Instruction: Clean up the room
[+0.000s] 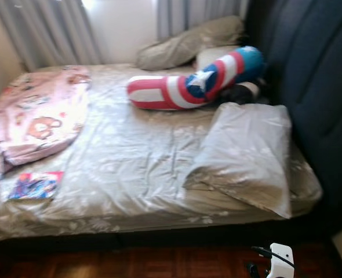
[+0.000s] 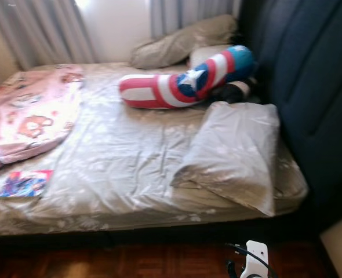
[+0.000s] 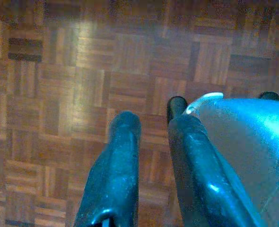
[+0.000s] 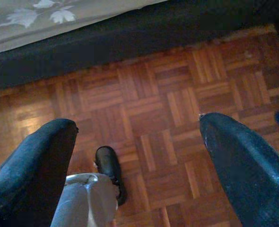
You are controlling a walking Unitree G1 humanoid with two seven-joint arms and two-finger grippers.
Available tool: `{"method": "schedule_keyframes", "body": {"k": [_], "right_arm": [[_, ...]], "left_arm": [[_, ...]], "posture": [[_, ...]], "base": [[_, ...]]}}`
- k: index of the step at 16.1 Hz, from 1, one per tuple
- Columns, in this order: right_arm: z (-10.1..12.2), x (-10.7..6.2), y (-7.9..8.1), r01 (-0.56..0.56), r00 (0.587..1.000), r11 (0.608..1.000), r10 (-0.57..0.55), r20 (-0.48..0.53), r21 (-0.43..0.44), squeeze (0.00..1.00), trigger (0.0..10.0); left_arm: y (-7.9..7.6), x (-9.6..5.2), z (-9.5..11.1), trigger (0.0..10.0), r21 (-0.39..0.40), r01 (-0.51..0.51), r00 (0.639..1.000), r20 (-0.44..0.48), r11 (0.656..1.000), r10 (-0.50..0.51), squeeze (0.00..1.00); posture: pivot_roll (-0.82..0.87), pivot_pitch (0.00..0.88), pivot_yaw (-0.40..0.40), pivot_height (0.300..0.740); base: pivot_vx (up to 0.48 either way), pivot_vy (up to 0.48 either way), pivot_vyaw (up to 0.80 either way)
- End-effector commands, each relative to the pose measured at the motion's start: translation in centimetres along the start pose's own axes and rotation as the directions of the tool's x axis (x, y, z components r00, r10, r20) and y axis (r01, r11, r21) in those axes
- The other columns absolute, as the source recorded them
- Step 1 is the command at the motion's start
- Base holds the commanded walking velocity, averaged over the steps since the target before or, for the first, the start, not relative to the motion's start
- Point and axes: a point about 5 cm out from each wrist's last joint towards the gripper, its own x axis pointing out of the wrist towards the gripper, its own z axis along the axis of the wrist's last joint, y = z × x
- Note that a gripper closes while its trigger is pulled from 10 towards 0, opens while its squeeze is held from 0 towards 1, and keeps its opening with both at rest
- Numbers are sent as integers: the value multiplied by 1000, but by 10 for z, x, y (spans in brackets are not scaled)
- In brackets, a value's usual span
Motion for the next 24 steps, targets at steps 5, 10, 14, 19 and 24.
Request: {"method": "schedule_keyframes", "body": {"k": [5,10,14,19,24], "right_arm": [[7,0,-1,-9,1000,1000,9,29,-7,0,10000],[5,0,0,-15,1000,1000,15,19,-9,0,10000],[4,0,1,-19,1000,999,19,6,-29,0,10000],[4,0,1,-13,1000,1000,13,25,-16,0,10000],[4,0,0,-13,1000,1000,14,24,-16,0,10000]], "left_arm": [[-16,10,27,10000,-43,-2,1000,26,999,4,0],[-16,10,27,10000,-50,-11,1000,28,999,12,0],[-15,10,26,10000,-46,-11,1000,24,999,13,0],[-15,9,25,10000,-40,-12,1000,23,999,13,0],[-15,9,25,10000,-44,-13,1000,22,999,14,0]], "posture": [[24,0,19,740],[30,0,20,740],[41,0,23,740],[43,0,24,740],[41,0,26,740]], "base": [[0,0,-133],[97,0,-111],[241,0,-666],[250,0,-244],[262,0,0]]}}
